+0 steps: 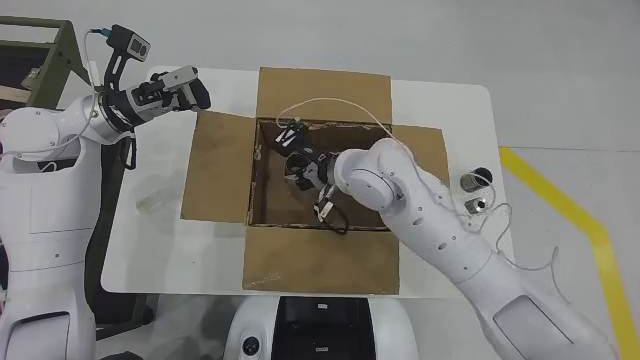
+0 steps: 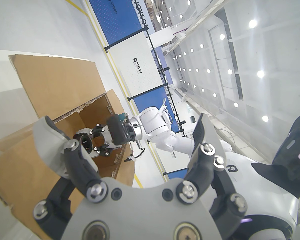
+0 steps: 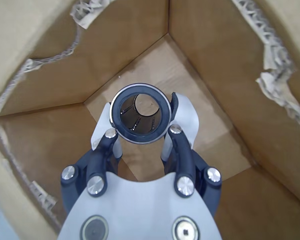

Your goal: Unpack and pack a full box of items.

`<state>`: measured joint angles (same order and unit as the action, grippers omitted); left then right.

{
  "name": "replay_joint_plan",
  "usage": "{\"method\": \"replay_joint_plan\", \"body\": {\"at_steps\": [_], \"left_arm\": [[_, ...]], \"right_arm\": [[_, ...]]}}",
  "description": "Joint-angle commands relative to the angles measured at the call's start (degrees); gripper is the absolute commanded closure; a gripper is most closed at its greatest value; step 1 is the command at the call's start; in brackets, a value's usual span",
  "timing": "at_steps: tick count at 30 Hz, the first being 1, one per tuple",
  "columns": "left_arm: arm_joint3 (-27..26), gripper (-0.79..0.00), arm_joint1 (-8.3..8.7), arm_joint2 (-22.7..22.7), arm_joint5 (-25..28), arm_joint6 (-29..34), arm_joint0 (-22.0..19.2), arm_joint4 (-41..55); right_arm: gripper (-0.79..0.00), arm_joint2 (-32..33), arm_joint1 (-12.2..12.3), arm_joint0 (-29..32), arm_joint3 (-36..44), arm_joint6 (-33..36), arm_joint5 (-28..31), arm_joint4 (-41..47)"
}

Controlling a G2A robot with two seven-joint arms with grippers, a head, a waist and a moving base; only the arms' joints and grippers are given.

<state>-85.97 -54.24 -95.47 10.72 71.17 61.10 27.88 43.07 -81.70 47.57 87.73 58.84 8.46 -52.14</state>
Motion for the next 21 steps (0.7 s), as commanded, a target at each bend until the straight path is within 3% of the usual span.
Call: {"method": "replay_joint_plan", "body": {"at_steps": [1,21], "left_arm": [[0.0,-0.785,0.0,0.0,0.0,0.0,0.0,0.0],[0.0,-0.785,0.0,0.0,0.0,0.0,0.0,0.0]], "right_arm": [[0.0,1.3,0.4,1.1,2.3,0.4,-0.1,-0.4],[0.0,14.7,4.2,13.0,23.5,3.2,-4.6,-4.8]]}}
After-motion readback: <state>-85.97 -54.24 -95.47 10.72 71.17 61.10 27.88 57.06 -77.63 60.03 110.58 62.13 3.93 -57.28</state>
